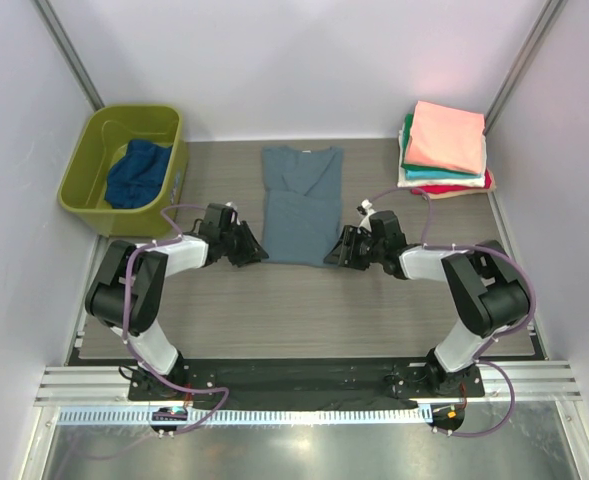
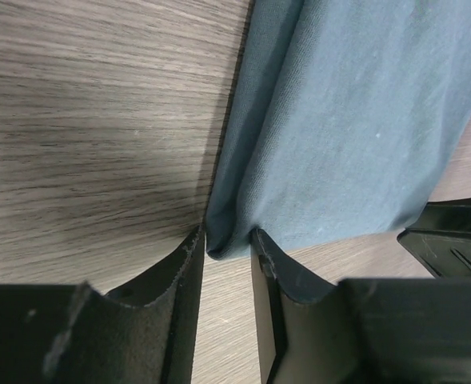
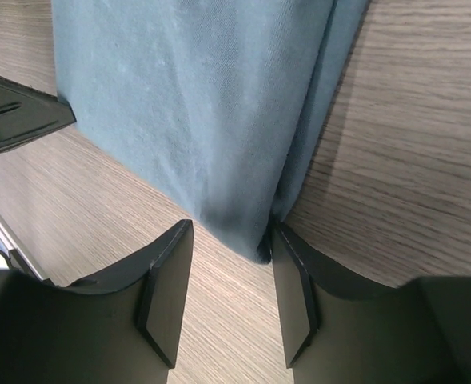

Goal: Fold and stack the t-shirts

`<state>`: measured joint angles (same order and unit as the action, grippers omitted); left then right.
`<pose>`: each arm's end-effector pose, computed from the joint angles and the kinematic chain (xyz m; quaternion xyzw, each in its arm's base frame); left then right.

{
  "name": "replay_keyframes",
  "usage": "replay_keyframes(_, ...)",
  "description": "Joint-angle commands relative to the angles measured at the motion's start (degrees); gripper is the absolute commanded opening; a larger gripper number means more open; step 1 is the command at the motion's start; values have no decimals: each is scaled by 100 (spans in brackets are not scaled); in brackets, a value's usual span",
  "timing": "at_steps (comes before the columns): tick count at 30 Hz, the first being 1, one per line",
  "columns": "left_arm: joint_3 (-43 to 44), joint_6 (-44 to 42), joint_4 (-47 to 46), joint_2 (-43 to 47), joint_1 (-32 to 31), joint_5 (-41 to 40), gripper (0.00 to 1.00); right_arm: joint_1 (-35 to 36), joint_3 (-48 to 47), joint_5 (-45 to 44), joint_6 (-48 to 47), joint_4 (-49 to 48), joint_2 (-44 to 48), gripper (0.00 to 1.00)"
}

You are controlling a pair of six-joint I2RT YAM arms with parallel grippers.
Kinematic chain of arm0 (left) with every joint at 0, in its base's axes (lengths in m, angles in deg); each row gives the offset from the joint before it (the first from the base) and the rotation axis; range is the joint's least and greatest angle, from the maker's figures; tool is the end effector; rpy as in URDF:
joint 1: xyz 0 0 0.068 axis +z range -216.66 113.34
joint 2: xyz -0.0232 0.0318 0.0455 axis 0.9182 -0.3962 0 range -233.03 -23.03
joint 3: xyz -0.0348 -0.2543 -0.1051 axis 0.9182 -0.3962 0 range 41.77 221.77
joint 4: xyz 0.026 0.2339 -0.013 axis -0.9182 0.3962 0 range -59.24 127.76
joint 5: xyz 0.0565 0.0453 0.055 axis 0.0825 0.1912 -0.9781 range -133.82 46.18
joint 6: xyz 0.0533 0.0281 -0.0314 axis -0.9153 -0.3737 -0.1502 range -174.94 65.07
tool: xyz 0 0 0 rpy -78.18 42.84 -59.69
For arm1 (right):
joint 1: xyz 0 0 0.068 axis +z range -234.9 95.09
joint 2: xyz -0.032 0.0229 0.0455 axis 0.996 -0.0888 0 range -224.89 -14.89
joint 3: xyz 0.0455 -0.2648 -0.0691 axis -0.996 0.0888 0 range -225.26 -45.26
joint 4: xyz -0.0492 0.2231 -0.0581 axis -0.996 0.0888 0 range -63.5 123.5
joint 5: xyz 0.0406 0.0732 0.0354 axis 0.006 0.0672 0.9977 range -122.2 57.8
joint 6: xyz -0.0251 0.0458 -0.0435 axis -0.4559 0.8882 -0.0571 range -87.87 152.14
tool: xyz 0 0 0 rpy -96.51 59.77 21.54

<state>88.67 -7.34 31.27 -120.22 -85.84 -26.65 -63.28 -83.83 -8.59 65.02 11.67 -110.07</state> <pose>0.2954 -0.1199 0.1535 -0.1801 0.9153 -0.2999 0.1996 0.2768 0.1332 0.1501 0.0045 0.8973 0.3492 0.2699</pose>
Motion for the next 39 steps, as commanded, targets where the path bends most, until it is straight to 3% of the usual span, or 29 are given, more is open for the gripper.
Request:
replay_keyframes(1, -5, -40, -25, -134, -33, 6, 31, -36, 288, -454, -274, 1043, -2, 52)
replay_keyframes(6, -5, -48, -25, -116, -25, 15, 30, -36, 394, -542, -274, 1158, 297, 63)
replay_keyframes(16, 13, -57, -25, -169, -42, 32, 26, -36, 438, -385, -133, 825, 0, 60)
replay_keyframes(22, 4, -48, -25, -169, -42, 41, 20, -44, 447, -217, -37, 534, -334, 49)
replay_keyframes(26, 13, -48, -34, -187, -33, 41, 18, -36, 447, -217, -54, 577, -309, 32)
replay_keyframes(33, 39, -13, -25, -178, -42, 50, 3, -36, 482, -235, -98, 718, -142, 5)
replay_keyframes(39, -22, -22, 141, 208, -130, -47, 0, -36, 534, -261, -115, 964, 288, 1)
